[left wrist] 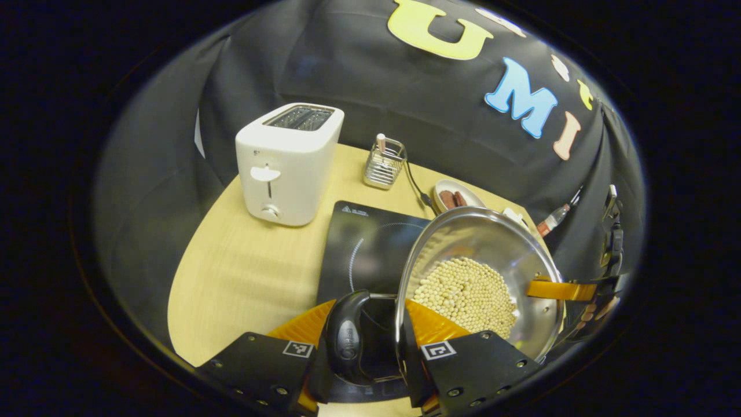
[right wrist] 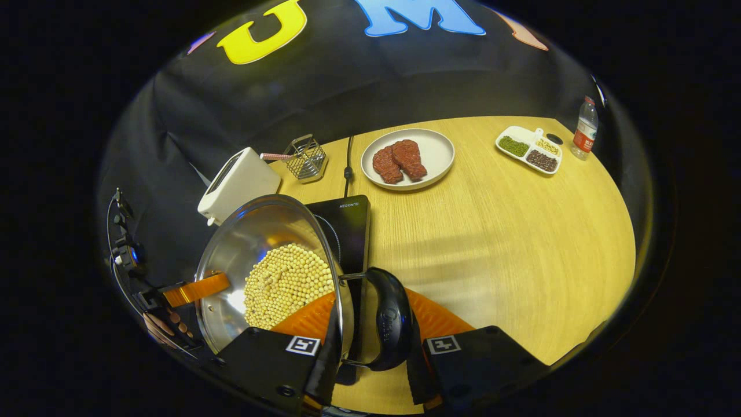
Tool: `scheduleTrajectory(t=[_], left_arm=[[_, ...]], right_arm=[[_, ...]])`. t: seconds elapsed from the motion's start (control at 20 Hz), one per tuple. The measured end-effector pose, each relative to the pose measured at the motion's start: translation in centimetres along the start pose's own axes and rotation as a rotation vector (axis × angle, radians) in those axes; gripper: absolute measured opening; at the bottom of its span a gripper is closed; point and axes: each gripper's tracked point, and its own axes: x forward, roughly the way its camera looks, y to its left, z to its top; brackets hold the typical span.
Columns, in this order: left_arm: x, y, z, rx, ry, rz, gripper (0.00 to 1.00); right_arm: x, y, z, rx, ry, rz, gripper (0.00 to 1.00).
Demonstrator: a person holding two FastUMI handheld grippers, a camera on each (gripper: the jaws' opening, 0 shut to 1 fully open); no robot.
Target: First push the handle of the pot to place it horizontally, then grasp the pot with both hands and set it on the induction cooktop.
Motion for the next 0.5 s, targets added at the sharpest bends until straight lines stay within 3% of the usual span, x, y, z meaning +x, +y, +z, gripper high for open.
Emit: scheduleTrajectory(t=[0.05,0.25,0.35,0.5], left_arm=[[0.5,0.6,0.4,0.011,-0.003,0.005,0.55],[2.4,1.8,1.7,0.019,-0.007,0.0,0.52],[3.1,2.2,2.2,0.028,-0.011,0.0,0.55],[3.7,2.5,2.8,0.029,-0.016,-0.002,0.49]], right_arm=[[0.7,0.3,0.3,0.008,-0.003,0.004,0.53],[2.7,1.1,1.6,0.016,-0.023,0.002,0.49],[3.1,1.0,2.0,0.027,-0.025,-0.001,0.48],[3.1,0.9,2.5,0.038,-0.029,-0.007,0.48]])
